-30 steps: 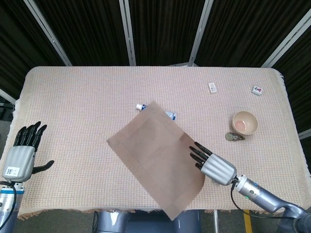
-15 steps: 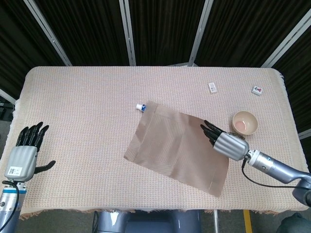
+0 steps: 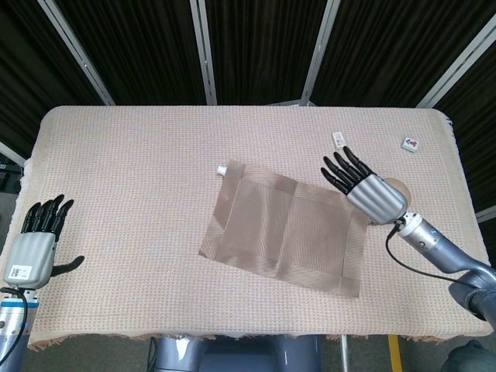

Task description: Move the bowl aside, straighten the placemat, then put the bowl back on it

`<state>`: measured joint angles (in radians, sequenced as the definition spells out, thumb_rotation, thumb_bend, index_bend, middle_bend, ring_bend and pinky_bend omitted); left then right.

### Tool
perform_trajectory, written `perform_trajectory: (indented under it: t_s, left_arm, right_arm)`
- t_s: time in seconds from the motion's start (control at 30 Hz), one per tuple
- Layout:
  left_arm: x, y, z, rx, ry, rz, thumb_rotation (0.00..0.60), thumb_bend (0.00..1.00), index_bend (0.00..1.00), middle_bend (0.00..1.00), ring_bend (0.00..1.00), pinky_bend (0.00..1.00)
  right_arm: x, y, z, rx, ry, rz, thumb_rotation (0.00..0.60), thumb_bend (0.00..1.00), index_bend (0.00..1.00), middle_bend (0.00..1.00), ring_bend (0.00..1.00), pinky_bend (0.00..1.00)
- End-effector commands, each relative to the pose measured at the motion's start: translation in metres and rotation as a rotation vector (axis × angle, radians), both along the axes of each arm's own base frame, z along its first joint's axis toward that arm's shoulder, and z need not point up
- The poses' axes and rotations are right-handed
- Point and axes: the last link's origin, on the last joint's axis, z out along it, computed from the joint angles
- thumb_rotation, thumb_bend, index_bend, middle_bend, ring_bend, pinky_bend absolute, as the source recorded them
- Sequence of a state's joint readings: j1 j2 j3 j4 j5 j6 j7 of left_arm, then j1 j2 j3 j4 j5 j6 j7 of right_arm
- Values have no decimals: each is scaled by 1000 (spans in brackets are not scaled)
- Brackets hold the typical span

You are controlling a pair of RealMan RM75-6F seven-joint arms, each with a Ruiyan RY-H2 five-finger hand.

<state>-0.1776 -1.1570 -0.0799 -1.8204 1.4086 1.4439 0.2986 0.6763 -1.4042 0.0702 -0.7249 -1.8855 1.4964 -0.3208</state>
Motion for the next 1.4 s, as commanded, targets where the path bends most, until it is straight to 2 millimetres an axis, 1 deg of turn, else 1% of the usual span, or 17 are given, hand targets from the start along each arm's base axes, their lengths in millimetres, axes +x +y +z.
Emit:
perform_trajectory:
  t_s: [0.03,0.13,0.2,0.3,0.37,0.47,0.53,0.6,0.67,0.73,0.77,0.8,0.87,0.93,1.03,1.13,1.4]
  left_arm:
    - [1,0,-2,-7,4,-9,600,0,0,0,0,0]
    - [3,1,-9,-29,16,-35,600,0,0,0,0,0]
    - [6,3,-15,-51,26,-67,600,0,0,0,0,0]
    - [11,7,-31,-107,20,-143,600,0,1,0,0,0]
    - [15,8,-41,-146,9,-183,600,0,15,0,0,0]
    - [23,17,-62,-205,36,-281,600,0,75,0,0,0]
    - [28,22,-72,-233,45,-323,600,1,129,0,0,0]
    - [36,28,-88,-309,34,-380,600,6,173,0,0,0]
    - [42,35,-99,-360,36,-421,600,36,204,0,0,0]
    - [47,44,-113,-392,70,-468,600,97,235,0,0,0]
    - [49,49,-121,-407,90,-483,600,140,248,0,0,0]
    - [50,52,-125,-411,97,-488,600,179,258,0,0,0]
    - [55,62,-138,-425,123,-508,600,231,267,0,0,0]
    - [58,71,-150,-433,151,-524,600,260,270,0,0,0]
    - [61,84,-167,-440,193,-548,600,284,276,0,0,0]
    - [63,92,-179,-445,198,-554,600,293,287,0,0,0]
    - [72,109,-201,-465,241,-601,600,296,290,0,0,0]
  right_arm:
    - [-7,18,32,-45,-263,-53,600,0,0,0,0,0]
    - [-20,39,44,-26,-454,-157,600,0,0,0,0,0]
    - [-28,53,48,-12,-543,-218,600,0,0,0,0,0]
    - [-39,76,50,22,-684,-327,600,0,0,0,0,0]
    - [-43,88,49,36,-745,-376,600,0,0,0,0,0]
    - [-49,114,45,57,-863,-480,600,0,0,0,0,0]
    - [-52,126,43,67,-906,-523,600,0,0,0,0,0]
    - [-55,138,42,53,-924,-553,600,0,0,0,0,0]
    - [-57,147,38,48,-943,-579,600,0,0,0,0,0]
    - [-59,157,33,55,-973,-609,600,0,0,0,0,0]
    - [-59,160,31,58,-983,-621,600,0,0,0,0,0]
    - [-59,163,29,60,-990,-630,600,0,0,0,0,0]
    - [-59,169,26,61,-1007,-647,600,0,0,0,0,0]
    - [-59,172,24,61,-1018,-653,600,0,0,0,0,0]
    - [-62,173,23,62,-989,-667,600,0,0,0,0,0]
    - [-64,170,24,54,-986,-677,600,0,0,0,0,0]
    - [-72,162,26,50,-997,-712,600,0,0,0,0,0]
